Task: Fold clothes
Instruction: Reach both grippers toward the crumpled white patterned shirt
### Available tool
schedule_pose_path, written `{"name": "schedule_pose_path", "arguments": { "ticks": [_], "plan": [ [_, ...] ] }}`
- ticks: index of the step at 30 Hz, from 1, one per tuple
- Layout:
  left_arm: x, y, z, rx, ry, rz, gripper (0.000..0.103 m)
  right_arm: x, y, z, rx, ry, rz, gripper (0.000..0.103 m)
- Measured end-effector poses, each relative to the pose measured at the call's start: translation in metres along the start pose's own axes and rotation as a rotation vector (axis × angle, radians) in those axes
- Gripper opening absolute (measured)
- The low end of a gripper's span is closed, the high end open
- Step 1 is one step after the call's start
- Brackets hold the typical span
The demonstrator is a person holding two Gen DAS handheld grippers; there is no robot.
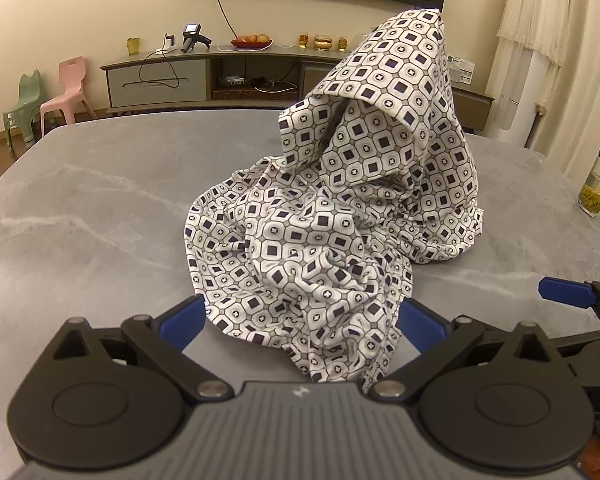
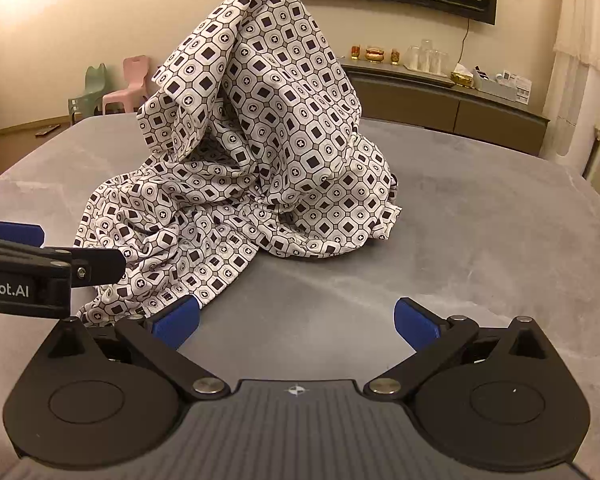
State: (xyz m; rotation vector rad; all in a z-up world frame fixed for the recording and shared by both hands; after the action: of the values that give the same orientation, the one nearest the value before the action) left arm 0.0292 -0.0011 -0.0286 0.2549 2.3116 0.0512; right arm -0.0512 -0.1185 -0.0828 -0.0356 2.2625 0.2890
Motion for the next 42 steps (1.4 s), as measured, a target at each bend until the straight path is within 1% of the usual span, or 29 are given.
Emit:
{"name": "schedule_pose_path", "arguments": {
  "ticks": [11,16,18,20,21,22,23,24,25,26,27,28,29,30,31,32,33,34,35,36,42],
  "plan": [
    [0.014,0.008,0.013,-0.016,-0.001,0.006,0.103,0.001,0.000,-0.001,-0.004,-0.006,-0.004,0.102],
    [0.014,0.012,0.012,-0.009,0.001,-0.014,0.103,0.003,0.002,-0.001,-0.001,-0.015,-0.014,0.102],
    [0.014,0.013,0.012,-0.006,0.002,-0.022,0.103,0.002,0.000,-0.005,-0.028,-0.026,0.001,0.102],
    [0.014,0.015,0.012,-0.002,0.002,-0.030,0.103,0.001,0.001,-0.009,-0.076,-0.035,0.017,0.102],
    [0.014,0.015,0.012,-0.001,0.003,-0.034,0.098,0.001,0.001,-0.011,-0.099,-0.040,0.027,0.102],
    [0.014,0.016,0.012,0.001,0.003,-0.038,0.088,0.000,0.001,-0.014,-0.121,-0.047,0.033,0.102],
    [0.014,0.017,0.012,0.003,0.003,-0.042,0.084,0.000,0.001,-0.015,-0.129,-0.054,0.033,0.102],
    [0.015,0.018,0.011,0.006,0.000,-0.050,0.074,-0.001,0.001,-0.018,-0.141,-0.067,0.034,0.102],
    [0.015,0.020,0.011,0.010,-0.004,-0.058,0.060,-0.002,0.001,-0.020,-0.150,-0.079,0.034,0.097],
    [0.015,0.021,0.010,0.016,-0.009,-0.060,0.052,-0.003,0.001,-0.022,-0.157,-0.088,0.034,0.085],
    [0.015,0.021,0.009,0.021,-0.013,-0.061,0.042,-0.003,0.001,-0.022,-0.162,-0.083,0.032,0.077],
    [0.014,0.022,0.008,0.026,-0.018,-0.062,0.038,-0.003,0.001,-0.022,-0.165,-0.077,0.032,0.058],
    [0.014,0.021,0.007,0.031,-0.022,-0.060,0.035,-0.003,0.000,-0.020,-0.164,-0.067,0.033,0.045],
    [0.014,0.021,0.007,0.035,-0.024,-0.055,0.027,-0.002,0.001,-0.019,-0.164,-0.058,0.029,0.042],
    [0.014,0.020,0.006,0.039,-0.027,-0.052,0.020,-0.002,0.001,-0.018,-0.162,-0.051,0.025,0.033],
    [0.014,0.019,0.006,0.043,-0.031,-0.049,0.017,-0.001,0.001,-0.019,-0.157,-0.053,0.015,0.024],
    [0.014,0.019,0.006,0.047,-0.034,-0.047,0.009,-0.001,0.002,-0.019,-0.153,-0.055,0.007,0.021],
    [0.013,0.018,0.005,0.042,-0.038,-0.052,0.002,-0.001,0.002,-0.020,-0.154,-0.057,0.003,0.016],
    [0.013,0.018,0.004,0.040,-0.043,-0.053,0.001,-0.001,0.002,-0.020,-0.154,-0.059,0.001,0.009],
    [0.012,0.018,0.003,0.038,-0.048,-0.050,0.000,-0.001,0.001,-0.021,-0.153,-0.059,0.002,0.006],
    [0.011,0.021,-0.001,0.021,-0.063,-0.042,0.000,-0.003,-0.002,-0.022,-0.151,-0.060,0.011,0.004]
  ]
}}
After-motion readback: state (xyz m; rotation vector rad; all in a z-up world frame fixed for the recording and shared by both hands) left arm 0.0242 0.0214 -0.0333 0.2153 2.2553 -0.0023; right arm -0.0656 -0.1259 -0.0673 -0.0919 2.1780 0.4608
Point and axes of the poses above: each gripper's, at about its wrist camera, not at the fingertips, and z roughly the way its jaws point, y to its left, x to its underside, the point moved 4 cm from there along z, roughly the way its jaws point, and after that the axes turned 14 degrees about z, right-handed, at the moved point
